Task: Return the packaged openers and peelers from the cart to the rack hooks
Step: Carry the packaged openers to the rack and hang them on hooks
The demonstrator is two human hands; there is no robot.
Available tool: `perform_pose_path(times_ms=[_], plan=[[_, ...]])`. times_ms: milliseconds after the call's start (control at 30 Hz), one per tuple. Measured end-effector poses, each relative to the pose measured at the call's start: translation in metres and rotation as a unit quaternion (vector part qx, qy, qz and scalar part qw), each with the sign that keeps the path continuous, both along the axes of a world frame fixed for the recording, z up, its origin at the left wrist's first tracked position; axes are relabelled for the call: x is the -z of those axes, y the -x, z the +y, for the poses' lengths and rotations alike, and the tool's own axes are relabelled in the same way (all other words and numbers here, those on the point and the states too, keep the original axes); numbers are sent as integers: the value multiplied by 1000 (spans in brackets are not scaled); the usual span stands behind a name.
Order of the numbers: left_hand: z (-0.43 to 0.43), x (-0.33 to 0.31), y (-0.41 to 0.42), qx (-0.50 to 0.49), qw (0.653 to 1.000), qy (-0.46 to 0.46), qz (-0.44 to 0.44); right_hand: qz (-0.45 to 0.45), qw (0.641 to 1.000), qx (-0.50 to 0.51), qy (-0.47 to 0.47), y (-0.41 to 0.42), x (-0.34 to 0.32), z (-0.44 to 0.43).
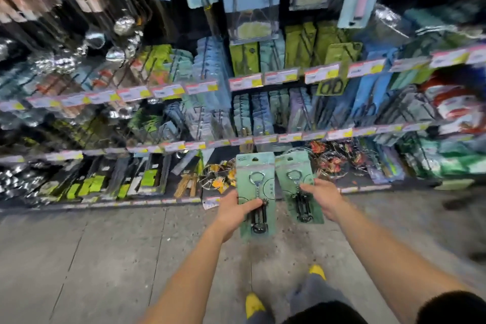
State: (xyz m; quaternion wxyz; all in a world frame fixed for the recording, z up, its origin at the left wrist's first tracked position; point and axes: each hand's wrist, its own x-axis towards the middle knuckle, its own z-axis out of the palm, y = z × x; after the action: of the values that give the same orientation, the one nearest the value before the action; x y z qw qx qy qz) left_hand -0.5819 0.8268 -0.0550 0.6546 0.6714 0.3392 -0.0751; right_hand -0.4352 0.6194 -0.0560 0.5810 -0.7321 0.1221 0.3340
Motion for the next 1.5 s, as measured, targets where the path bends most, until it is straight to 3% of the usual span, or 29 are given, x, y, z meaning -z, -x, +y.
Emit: perform_pose_path(times_ms=[200, 433, 700, 1133, 1500], plan=[[11, 14, -45, 43, 999, -19, 14, 44, 999, 18, -3, -19, 14, 4], [6, 45, -97, 8, 999, 9, 42, 82, 997, 0, -11, -70, 47, 0], [5, 90, -140, -22, 997, 43, 67, 98, 994, 2, 42, -126, 97, 8], [25, 178, -173, -14, 995, 65, 70, 91, 990, -34, 105, -190, 205, 40], [21, 210, -177, -38, 994, 94, 41, 48, 998, -22, 35, -220, 239, 61]])
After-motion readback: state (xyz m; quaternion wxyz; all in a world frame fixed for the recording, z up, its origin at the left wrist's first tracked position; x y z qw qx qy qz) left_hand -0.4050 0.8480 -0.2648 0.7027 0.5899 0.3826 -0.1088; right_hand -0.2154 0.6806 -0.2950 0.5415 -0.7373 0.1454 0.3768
